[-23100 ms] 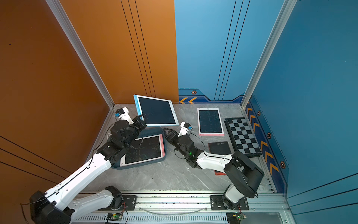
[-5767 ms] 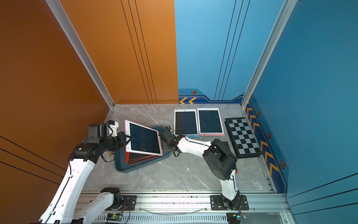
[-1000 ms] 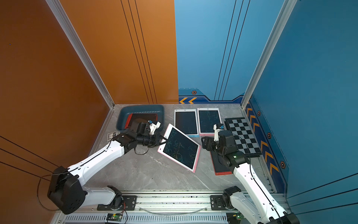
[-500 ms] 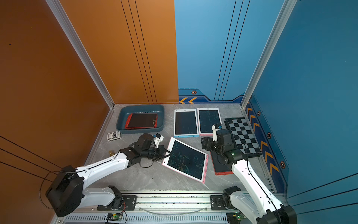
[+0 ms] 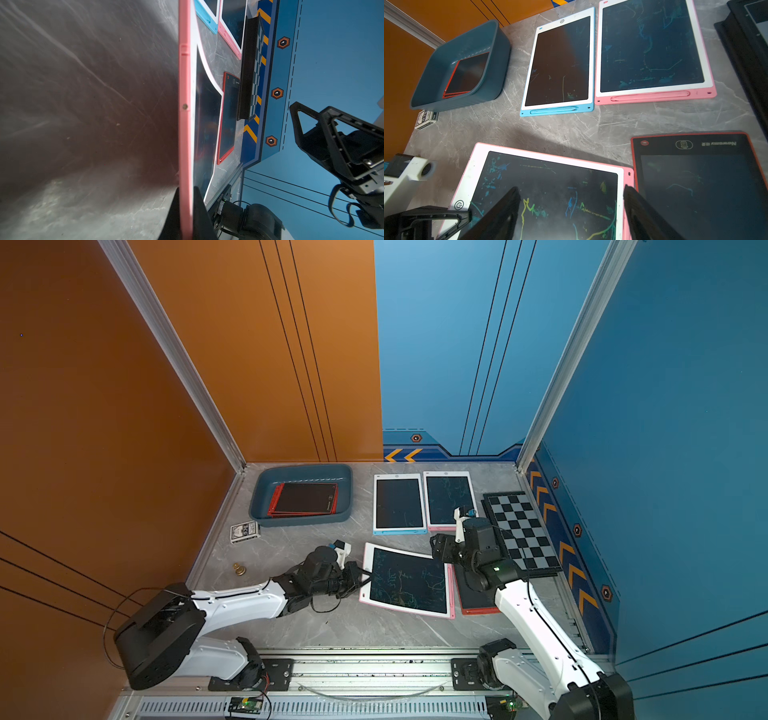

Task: Take out the writing tablet from the storage box
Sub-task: Place the writing tablet at the center of the board.

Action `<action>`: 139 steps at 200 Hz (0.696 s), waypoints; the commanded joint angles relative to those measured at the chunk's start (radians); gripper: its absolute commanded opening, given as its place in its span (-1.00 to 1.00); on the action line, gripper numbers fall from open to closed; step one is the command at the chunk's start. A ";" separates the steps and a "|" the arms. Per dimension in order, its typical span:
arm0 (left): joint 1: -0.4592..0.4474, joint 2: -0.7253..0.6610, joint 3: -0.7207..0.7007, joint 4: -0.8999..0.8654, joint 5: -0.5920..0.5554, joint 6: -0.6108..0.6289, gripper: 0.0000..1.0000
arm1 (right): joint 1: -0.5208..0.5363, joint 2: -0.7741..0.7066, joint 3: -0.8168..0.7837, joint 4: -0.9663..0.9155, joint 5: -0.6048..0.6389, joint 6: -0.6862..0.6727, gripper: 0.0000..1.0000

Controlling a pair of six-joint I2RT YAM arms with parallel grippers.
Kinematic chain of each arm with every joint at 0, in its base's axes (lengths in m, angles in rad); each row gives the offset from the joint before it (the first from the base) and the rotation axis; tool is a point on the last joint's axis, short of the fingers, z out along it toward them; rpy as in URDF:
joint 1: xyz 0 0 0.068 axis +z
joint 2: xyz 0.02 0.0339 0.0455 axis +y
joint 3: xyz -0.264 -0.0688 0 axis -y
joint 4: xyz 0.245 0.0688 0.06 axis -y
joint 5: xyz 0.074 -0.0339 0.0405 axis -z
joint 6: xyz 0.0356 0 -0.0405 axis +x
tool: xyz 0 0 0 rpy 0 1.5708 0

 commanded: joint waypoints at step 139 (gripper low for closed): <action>0.038 -0.145 0.058 -0.483 -0.189 0.119 0.30 | 0.043 0.068 0.035 0.070 0.008 0.030 0.59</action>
